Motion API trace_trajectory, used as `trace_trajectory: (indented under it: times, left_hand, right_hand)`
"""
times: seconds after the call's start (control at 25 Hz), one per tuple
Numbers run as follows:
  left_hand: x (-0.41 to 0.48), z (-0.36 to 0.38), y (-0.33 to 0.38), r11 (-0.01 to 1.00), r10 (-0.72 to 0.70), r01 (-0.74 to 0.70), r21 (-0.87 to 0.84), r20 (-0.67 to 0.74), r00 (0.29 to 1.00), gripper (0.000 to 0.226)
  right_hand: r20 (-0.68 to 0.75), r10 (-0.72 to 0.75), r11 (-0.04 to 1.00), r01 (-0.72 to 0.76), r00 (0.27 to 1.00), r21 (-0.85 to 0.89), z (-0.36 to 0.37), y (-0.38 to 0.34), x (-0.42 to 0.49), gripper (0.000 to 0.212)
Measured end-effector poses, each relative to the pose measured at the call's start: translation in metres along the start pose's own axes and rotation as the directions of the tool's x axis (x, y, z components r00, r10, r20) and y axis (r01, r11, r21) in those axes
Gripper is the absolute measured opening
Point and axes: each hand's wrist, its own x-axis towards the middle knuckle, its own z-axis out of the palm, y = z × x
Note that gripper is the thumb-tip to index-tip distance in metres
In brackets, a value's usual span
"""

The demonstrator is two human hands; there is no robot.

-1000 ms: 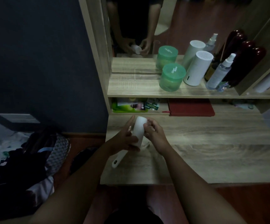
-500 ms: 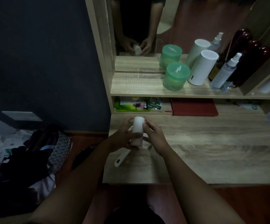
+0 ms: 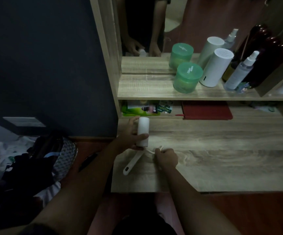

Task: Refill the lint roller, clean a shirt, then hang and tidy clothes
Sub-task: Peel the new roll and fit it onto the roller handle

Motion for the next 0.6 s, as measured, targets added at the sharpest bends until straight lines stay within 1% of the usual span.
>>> trace_trajectory:
  times: [0.08,0.16,0.24,0.32,0.4,0.52,0.6]
  left_hand:
    - [0.000,-0.001,-0.001,0.999,0.028,-0.027,0.022,-0.031,0.999,0.074]
    - [0.001,-0.002,0.001,0.998,0.063,-0.063,0.005,-0.064,0.996,0.076]
    - [0.002,-0.006,0.005,0.995,0.098,-0.101,-0.023,-0.092,0.991,0.074]
    - [0.003,-0.011,0.009,0.990,0.138,-0.141,-0.013,-0.115,0.984,0.073]
    - [0.004,-0.015,0.010,0.983,0.185,-0.181,0.039,-0.127,0.974,0.076]
    - [0.004,-0.014,0.007,0.969,0.223,-0.207,0.132,-0.120,0.967,0.077]
    - [0.003,-0.010,0.004,0.976,0.190,-0.179,0.126,-0.082,0.978,0.078]
  right_hand:
    - [-0.010,-0.026,1.000,0.026,1.000,-0.007,0.000,-0.006,0.002,0.036]
    - [-0.063,-0.060,0.998,0.060,0.996,0.005,-0.005,-0.014,0.001,0.032]
    - [-0.085,-0.140,0.988,0.145,0.986,0.059,-0.011,-0.022,-0.002,0.029]
    - [-0.076,-0.253,0.954,0.262,0.965,0.146,-0.016,-0.026,-0.005,0.029]
    - [-0.064,-0.349,0.906,0.354,0.935,0.234,-0.021,-0.029,-0.006,0.027]
    - [-0.012,-0.453,0.841,0.431,0.892,0.327,-0.028,-0.034,-0.002,0.025]
    - [0.015,-0.500,0.807,0.460,0.866,0.372,-0.030,-0.035,0.001,0.025]
